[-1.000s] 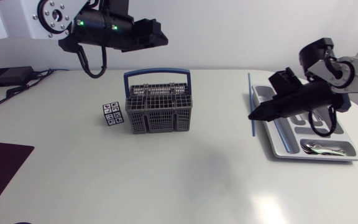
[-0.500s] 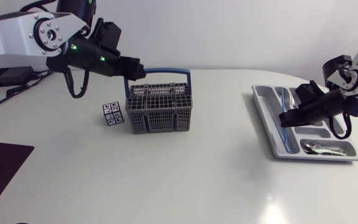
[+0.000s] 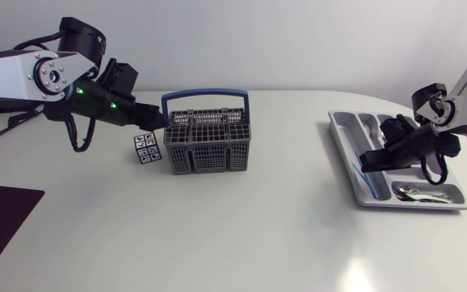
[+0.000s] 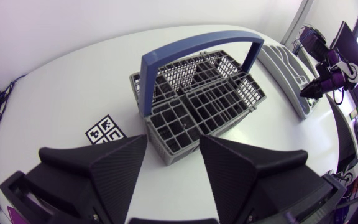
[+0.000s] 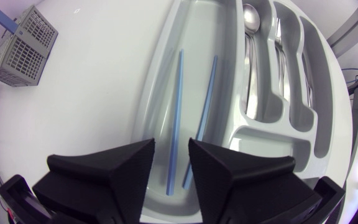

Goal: Transfer all utensils from the basket to the drawer tray.

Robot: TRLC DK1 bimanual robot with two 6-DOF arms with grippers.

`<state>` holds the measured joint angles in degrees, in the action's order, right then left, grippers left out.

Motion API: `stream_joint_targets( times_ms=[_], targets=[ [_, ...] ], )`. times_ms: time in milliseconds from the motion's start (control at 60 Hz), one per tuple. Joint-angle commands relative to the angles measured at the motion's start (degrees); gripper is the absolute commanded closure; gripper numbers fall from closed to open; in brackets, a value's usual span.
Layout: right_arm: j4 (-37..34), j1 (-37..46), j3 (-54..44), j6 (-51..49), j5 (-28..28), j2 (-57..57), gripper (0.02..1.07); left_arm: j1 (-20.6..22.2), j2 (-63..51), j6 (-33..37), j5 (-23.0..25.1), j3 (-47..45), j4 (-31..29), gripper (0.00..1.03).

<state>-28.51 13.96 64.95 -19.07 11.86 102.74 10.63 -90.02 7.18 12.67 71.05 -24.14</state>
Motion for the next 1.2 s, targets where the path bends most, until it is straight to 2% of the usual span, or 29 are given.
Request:
stream_joint_targets(
  times_ms=[0, 333, 533, 817, 883, 983, 1033, 1133, 1183],
  targets=[
    [-0.1, -1.5, -0.1, 1.8, -0.6, -1.9, 0.31, -1.1, 1.3, 1.4, -0.4, -2.3, 0.4, 0.43],
    [0.2, -16.4, 0.6, 6.9, 1.0, -8.0, 0.30, -2.8, -2.6, 2.0, -2.1, -2.8, 3.9, 0.43],
    [3.9, -25.0, 5.2, 11.1, 2.1, -3.5, 0.30, -3.6, -7.6, 2.7, -3.5, -0.8, 5.9, 0.43],
    [4.6, -29.7, 15.8, 15.5, 2.9, 6.1, 0.31, -5.2, -12.7, 3.6, -3.5, 0.7, 7.4, 0.44],
    [4.4, -30.5, 18.5, 16.2, 3.0, 8.3, 0.41, -5.1, -14.1, 3.6, -3.5, 1.6, 7.4, 0.44],
    [4.4, -31.7, 22.5, 18.2, 3.0, 11.8, 0.64, -4.7, -16.9, 3.6, -3.8, 3.8, 7.4, 0.44],
    [4.5, -32.4, 24.1, 19.2, 3.0, 13.2, 0.70, -4.4, -18.3, 3.6, -4.1, 5.2, 7.4, 0.44],
    [4.6, -34.3, 26.0, 19.5, 2.7, 15.4, 0.79, -3.8, -20.4, 3.3, -4.1, 7.4, 7.4, 0.44],
    [5.0, -34.7, 26.4, 19.4, 2.7, 15.8, 0.79, -3.3, -21.3, 3.2, -4.2, 8.3, 7.4, 0.44]
  ],
)
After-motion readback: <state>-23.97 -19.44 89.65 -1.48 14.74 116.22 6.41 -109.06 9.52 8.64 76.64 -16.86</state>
